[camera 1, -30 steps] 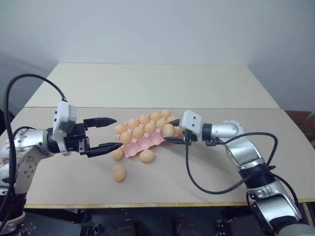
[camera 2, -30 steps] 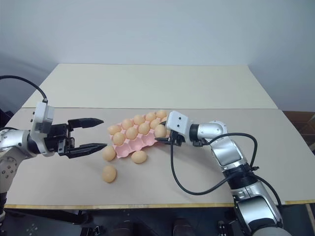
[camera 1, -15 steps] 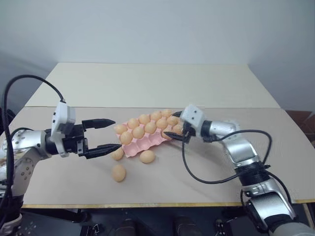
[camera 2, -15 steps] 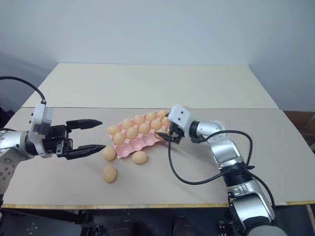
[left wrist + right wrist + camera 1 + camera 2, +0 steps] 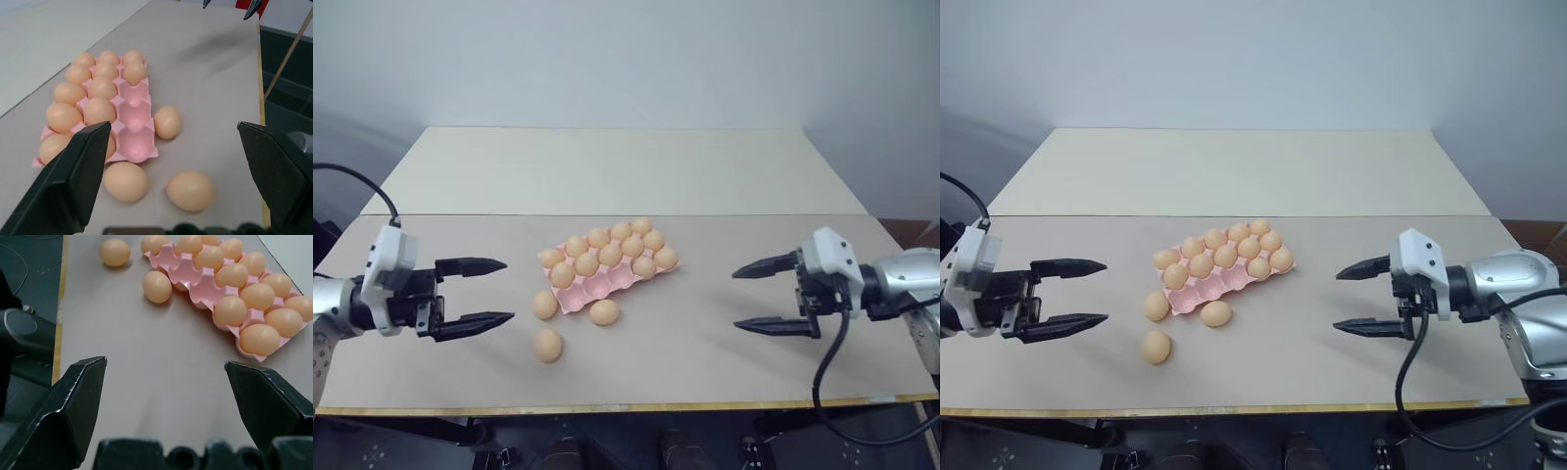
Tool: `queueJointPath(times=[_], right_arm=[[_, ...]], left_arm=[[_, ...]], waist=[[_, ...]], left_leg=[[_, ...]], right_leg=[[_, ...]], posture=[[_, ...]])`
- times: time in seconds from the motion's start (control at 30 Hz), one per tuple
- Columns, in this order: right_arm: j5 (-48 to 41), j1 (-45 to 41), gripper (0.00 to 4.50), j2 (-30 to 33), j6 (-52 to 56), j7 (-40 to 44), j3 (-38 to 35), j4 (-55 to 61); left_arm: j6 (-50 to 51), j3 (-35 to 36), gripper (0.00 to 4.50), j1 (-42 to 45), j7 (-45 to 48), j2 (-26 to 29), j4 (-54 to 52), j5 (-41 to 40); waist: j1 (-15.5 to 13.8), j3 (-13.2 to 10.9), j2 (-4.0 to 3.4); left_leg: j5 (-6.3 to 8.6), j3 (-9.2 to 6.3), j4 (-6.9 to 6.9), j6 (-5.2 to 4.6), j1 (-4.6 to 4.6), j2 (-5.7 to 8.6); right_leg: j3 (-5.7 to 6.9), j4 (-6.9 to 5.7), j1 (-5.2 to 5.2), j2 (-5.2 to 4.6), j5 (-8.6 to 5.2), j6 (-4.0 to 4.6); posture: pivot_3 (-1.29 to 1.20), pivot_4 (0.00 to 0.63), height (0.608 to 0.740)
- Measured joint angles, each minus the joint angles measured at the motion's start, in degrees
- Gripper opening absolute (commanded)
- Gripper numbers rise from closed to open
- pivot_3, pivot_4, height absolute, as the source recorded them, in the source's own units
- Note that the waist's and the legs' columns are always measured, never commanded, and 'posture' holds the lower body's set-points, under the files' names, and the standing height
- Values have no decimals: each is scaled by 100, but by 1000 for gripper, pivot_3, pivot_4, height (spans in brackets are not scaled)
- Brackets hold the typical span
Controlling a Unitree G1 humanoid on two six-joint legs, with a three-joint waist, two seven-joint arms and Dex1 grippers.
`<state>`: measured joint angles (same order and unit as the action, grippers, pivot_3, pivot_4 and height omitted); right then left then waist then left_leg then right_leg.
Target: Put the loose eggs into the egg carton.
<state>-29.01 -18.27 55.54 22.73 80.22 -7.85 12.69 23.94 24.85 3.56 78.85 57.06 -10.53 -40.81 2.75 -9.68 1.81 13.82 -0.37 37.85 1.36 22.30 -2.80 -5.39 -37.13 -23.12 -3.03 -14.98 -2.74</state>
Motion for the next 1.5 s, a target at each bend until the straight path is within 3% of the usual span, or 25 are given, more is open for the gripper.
queueJointPath(times=[0.3,0.47,0.63,0.83,1.23,1.33,1.5], right_arm=[[-53,-241,4488,-293,-8,-334,127,174],[206,-763,4488,-953,2,-848,925,454],[1465,-1407,4488,-1962,-377,-1438,2496,317],[2582,-1783,4488,-2614,-887,-1789,3450,-548],[3357,-2118,4488,-3306,-1301,-1951,3901,-1694],[3463,-2132,3935,-3332,-1355,-1937,3903,-1787],[3500,-2125,2169,-3308,-1383,-1836,3903,-1780]], left_arm=[[-3,36,4500,-29,25,0,-11,14],[-13,5,4500,-16,185,56,-14,35],[-21,-217,4500,199,237,55,-3,46],[-25,-275,4500,211,324,56,11,107],[-25,-292,4500,183,365,57,-8,129],[-25,-292,4500,132,363,59,-28,129],[-25,-292,4500,103,357,69,-72,129]], waist=[[-23,0,0],[7,0,0],[-10,0,0],[-38,0,0],[-19,0,0],[-18,0,-1],[-18,0,-1]], left_leg=[[0,0,0,0,7,0],[0,-1,0,0,2,-6],[0,-2,0,0,13,-5],[0,-2,1,0,17,-2],[0,-3,1,0,12,-4],[0,-3,1,0,12,-4],[0,-3,1,0,12,-4]], right_leg=[[1,2,-4,-1,-1,-1],[-1,-2,-5,7,0,1],[1,-1,-15,6,0,1],[5,-3,-17,2,1,2],[5,-8,-15,4,2,4],[5,-7,-16,4,2,4],[5,-8,-15,5,2,4]], posture=[[0,150,740],[0,150,740],[0,150,740],[0,150,740],[0,150,740],[0,150,740],[0,150,740]])
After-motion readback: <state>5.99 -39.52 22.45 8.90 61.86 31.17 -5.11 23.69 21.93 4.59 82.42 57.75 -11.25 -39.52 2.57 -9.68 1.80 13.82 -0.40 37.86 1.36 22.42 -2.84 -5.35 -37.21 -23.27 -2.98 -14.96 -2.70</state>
